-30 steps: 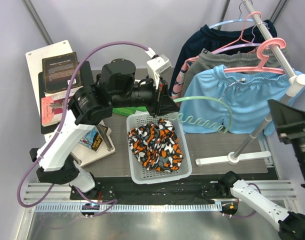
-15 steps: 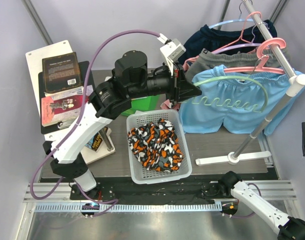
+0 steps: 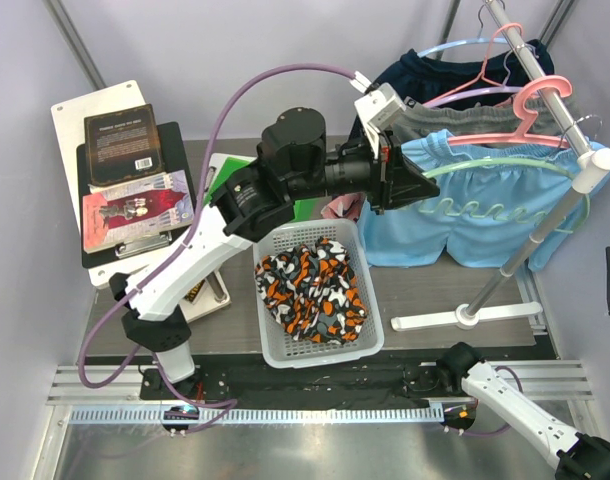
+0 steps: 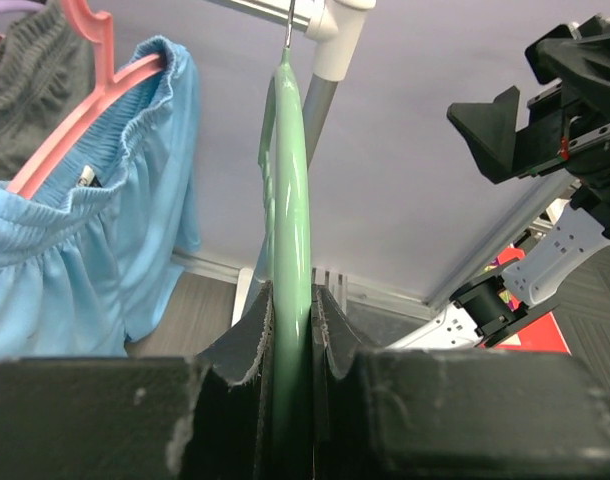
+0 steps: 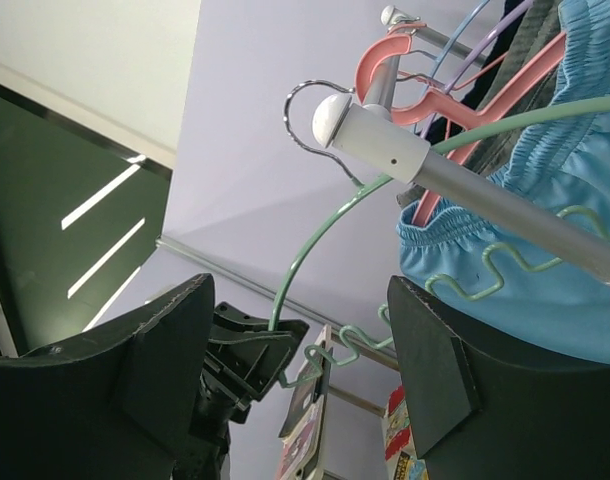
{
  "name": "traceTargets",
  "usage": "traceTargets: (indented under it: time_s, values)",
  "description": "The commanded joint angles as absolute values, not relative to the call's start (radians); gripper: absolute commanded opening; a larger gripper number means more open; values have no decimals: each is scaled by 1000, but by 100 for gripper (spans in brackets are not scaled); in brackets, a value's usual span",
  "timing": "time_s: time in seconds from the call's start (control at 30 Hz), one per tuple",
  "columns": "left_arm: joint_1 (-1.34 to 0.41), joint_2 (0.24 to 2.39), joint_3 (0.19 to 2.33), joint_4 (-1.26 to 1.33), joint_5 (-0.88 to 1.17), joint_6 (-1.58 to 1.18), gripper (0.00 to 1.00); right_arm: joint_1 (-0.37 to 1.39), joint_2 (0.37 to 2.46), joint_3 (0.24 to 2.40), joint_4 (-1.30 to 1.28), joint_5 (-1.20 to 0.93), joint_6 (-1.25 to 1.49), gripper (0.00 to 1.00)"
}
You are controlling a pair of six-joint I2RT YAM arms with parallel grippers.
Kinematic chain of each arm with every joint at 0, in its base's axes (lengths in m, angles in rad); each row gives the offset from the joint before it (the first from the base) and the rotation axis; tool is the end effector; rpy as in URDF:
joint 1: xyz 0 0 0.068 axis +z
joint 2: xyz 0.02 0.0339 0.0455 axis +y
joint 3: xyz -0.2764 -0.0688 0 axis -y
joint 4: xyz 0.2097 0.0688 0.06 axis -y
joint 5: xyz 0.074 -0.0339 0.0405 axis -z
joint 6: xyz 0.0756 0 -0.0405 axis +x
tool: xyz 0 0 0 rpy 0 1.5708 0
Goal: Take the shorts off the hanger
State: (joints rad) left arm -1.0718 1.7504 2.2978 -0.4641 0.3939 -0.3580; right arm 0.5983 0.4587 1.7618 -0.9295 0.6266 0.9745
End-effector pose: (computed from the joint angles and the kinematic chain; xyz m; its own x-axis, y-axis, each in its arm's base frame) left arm 0.1470 -0.3304 0.5578 -0.3110 -0.1056 -0.9445 0.9448 0.0737 -0.3193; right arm -0.0612 -0.0954 0.5033 0.1651 0.9237 -0.3458 -0.2524 0.3785 0.8905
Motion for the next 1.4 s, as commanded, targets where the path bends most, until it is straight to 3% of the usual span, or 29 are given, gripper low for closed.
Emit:
traceTargets:
  time_s: [0.0, 0.3, 0.4, 0.43, 0.53, 0.6, 1.07, 1.37]
  values:
    - [-1089, 1752, 2286, -364, 417, -333, 0, 598, 500, 1773, -919, 629, 969, 75]
    - [-1114, 1735, 2191, -370, 425, -328, 0, 600, 505, 1758, -905, 630, 953, 75]
    - [-1114, 1703, 2128, -370, 423, -328, 26, 598, 509, 1746, -897, 623, 948, 75]
    - [-1114, 1694, 2099, -371, 414, -327, 41, 598, 509, 1741, -894, 617, 943, 75]
    - [-1114, 1652, 2051, -377, 393, -311, 59, 598, 514, 1740, -893, 614, 933, 75]
    - [-1114, 1625, 2039, -391, 359, -289, 65, 598, 514, 1740, -893, 615, 930, 76]
    - [-986, 1707, 2206, -382, 250, -384, 69, 600, 583, 1842, -891, 523, 759, 77]
    - [-954, 1870, 2311, -382, 184, -74, 74, 601, 548, 1766, -888, 446, 692, 77]
